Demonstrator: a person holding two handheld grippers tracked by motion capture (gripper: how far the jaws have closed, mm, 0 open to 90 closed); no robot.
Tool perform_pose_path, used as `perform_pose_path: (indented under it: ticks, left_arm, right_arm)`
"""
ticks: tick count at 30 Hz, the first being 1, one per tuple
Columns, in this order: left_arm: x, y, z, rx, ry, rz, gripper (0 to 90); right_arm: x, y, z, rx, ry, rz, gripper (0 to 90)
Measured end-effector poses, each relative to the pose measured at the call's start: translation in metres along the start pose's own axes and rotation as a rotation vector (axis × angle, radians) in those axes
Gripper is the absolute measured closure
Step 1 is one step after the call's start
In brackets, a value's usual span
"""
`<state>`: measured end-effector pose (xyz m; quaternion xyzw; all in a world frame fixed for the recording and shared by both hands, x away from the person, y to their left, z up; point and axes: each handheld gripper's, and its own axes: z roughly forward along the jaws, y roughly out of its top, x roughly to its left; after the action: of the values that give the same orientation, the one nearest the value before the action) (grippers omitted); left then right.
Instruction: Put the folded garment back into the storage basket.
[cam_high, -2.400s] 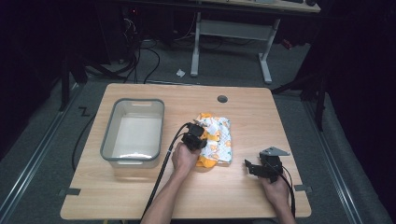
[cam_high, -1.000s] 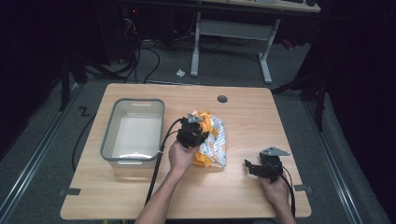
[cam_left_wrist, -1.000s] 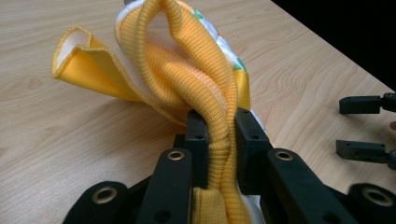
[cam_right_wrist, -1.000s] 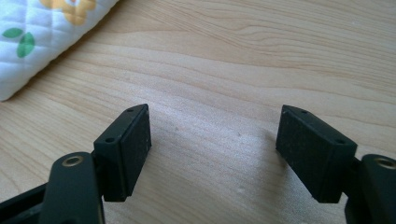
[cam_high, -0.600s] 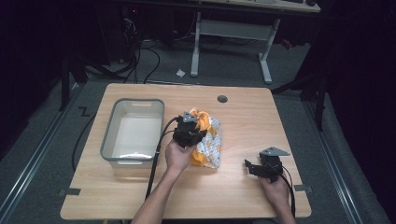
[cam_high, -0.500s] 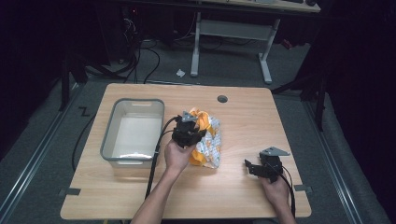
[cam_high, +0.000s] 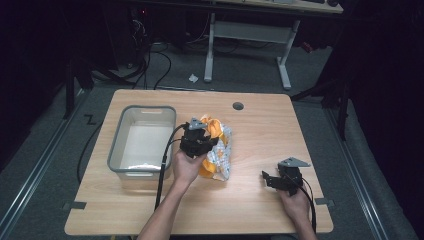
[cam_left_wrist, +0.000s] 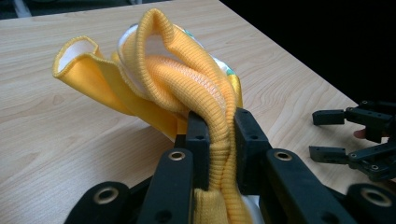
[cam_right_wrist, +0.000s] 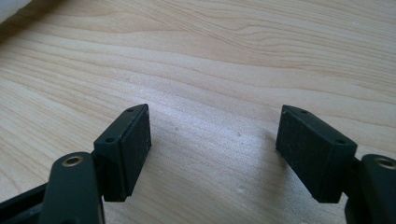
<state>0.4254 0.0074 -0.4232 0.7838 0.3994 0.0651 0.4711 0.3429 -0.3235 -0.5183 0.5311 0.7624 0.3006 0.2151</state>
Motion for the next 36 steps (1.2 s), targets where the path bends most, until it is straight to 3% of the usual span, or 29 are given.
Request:
perform_pose_path:
  ticks: [10,21,33,36]
  left_arm:
    - [0.002,0.008,-0.016,-0.025,-0.008,0.004,78.9]
    - [0.010,0.011,-0.036,-0.066,-0.016,-0.028,78.9]
    - [0.017,0.017,-0.058,-0.095,0.005,-0.027,78.9]
    - [0.022,0.018,-0.064,-0.106,-0.005,-0.048,78.9]
  right_arm:
    - [0.000,0.000,0.000,-0.001,0.000,0.000,26.7]
    - [0.000,0.000,0.000,0.000,0.001,0.000,26.7]
    - [0.000,0.000,0.000,0.000,0.001,0.000,26.7]
    - [0.000,0.000,0.000,-0.001,0.000,0.001,26.7]
